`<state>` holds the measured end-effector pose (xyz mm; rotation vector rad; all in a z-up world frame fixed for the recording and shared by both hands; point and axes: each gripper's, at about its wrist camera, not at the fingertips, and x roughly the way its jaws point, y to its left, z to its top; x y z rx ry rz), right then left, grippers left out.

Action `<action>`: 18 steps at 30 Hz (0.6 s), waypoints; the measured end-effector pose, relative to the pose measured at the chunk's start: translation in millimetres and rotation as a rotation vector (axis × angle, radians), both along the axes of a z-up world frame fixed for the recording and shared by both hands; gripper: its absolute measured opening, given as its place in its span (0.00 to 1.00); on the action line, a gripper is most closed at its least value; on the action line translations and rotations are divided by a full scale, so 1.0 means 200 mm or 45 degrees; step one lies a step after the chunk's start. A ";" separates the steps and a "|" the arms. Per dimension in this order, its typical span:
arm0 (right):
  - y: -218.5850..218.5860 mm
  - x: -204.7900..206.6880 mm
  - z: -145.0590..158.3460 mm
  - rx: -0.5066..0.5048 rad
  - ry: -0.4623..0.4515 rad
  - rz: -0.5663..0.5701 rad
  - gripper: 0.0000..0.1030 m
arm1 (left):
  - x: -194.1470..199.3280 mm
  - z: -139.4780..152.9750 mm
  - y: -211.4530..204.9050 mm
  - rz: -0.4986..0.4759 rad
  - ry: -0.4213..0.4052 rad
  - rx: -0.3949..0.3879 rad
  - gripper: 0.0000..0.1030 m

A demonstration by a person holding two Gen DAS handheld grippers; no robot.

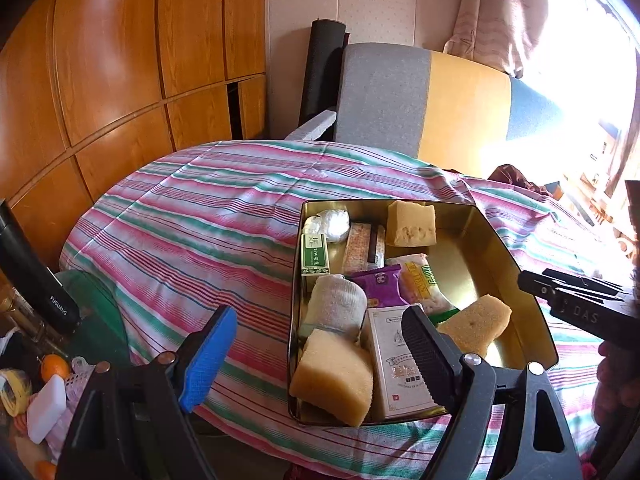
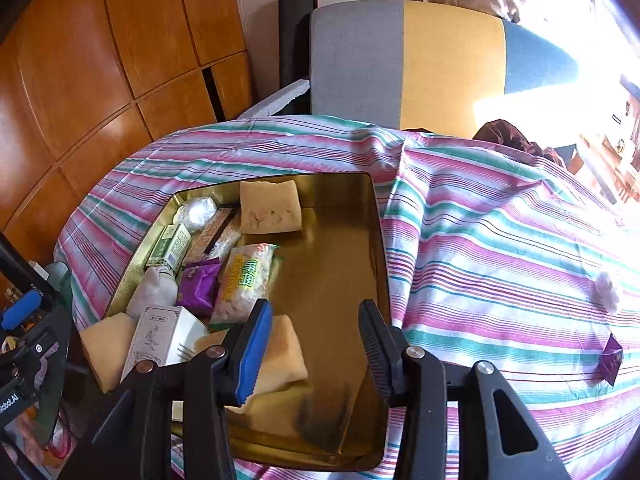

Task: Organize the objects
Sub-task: 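Grasp the purple snack packet with the right tool while the left approaches the white bag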

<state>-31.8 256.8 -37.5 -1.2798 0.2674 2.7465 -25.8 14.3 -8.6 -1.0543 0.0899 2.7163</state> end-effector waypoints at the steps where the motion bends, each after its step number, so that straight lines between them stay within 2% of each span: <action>1: 0.04 0.02 0.00 -0.007 -0.003 -0.015 0.44 | 0.00 0.00 0.01 -0.005 0.002 -0.003 0.83; 10: 0.47 0.23 0.01 -0.034 0.002 -0.234 0.44 | 0.03 0.03 0.14 -0.099 0.011 -0.021 0.83; 18: 1.09 0.57 0.07 -0.042 0.037 -0.656 0.44 | 0.03 0.07 0.35 -0.240 -0.021 0.037 0.83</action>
